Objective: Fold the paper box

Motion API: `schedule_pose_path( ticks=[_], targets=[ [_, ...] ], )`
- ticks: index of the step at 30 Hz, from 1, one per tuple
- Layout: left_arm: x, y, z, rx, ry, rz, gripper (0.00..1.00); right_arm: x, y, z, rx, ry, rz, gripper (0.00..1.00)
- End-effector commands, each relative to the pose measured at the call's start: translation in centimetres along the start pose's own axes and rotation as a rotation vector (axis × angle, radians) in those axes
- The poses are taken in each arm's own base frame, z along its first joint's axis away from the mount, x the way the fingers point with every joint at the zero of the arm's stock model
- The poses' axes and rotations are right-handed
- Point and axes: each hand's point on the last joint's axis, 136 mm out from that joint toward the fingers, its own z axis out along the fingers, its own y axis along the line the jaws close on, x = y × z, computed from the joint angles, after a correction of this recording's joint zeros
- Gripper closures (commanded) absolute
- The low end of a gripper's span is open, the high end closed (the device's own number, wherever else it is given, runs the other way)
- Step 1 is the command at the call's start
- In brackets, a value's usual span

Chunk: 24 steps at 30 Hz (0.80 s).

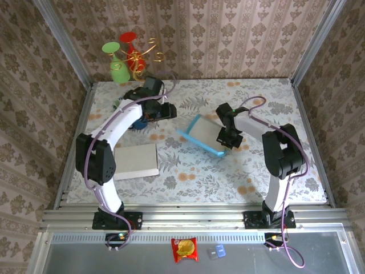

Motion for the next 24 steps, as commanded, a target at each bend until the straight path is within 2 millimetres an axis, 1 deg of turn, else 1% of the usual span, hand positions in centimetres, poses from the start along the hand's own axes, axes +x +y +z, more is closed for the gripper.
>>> schedule_pose_path(
  ticks=[1, 4, 7, 9, 11, 15, 17, 20, 22, 24],
  targets=[
    [-0.6, 0.7, -2.7, -0.006, -0.02, -0.039, 0.51, 1.8, -2.8, 0.6, 0.04, 0.089, 0.246, 1.0],
    [0.4, 0.9, -3.2, 0.004, 0.001, -0.033, 0.52, 2.7, -3.4, 0.9, 0.03, 0.156, 0.418, 1.0],
    [2.6, 0.6, -2.5, 0.037, 0.061, -0.042, 0.55, 3.3, -3.7, 1.0, 0.045, 0.189, 0.534, 1.0],
    [4.4, 0.0, -1.7, 0.059, 0.106, -0.043, 0.56, 3.7, -3.7, 0.7, 0.06, 0.209, 0.595, 1.0],
    [6.5, -1.2, -0.8, 0.086, 0.145, -0.031, 0.56, 3.9, -3.6, 0.5, 0.053, 0.221, 0.654, 1.0],
    [9.5, -2.9, 1.4, 0.145, 0.193, -0.065, 0.57, 4.3, -3.2, 0.4, 0.012, 0.23, 0.758, 1.0],
    [10.6, -4.2, 2.6, 0.187, 0.211, -0.079, 0.57, 4.7, -3.1, 0.6, -0.005, 0.246, 0.79, 0.99],
    [12.2, -5.8, 4.4, 0.238, 0.248, -0.103, 0.58, 4.9, -2.9, 1.4, -0.042, 0.253, 0.787, 0.96],
    [12.8, -6.9, 5.2, 0.26, 0.266, -0.093, 0.59, 5.0, -3.1, 1.5, -0.043, 0.248, 0.769, 0.91],
    [13.1, -7.9, 5.8, 0.279, 0.279, -0.08, 0.59, 5.3, -3.3, 1.5, -0.052, 0.249, 0.758, 0.84]
  ],
)
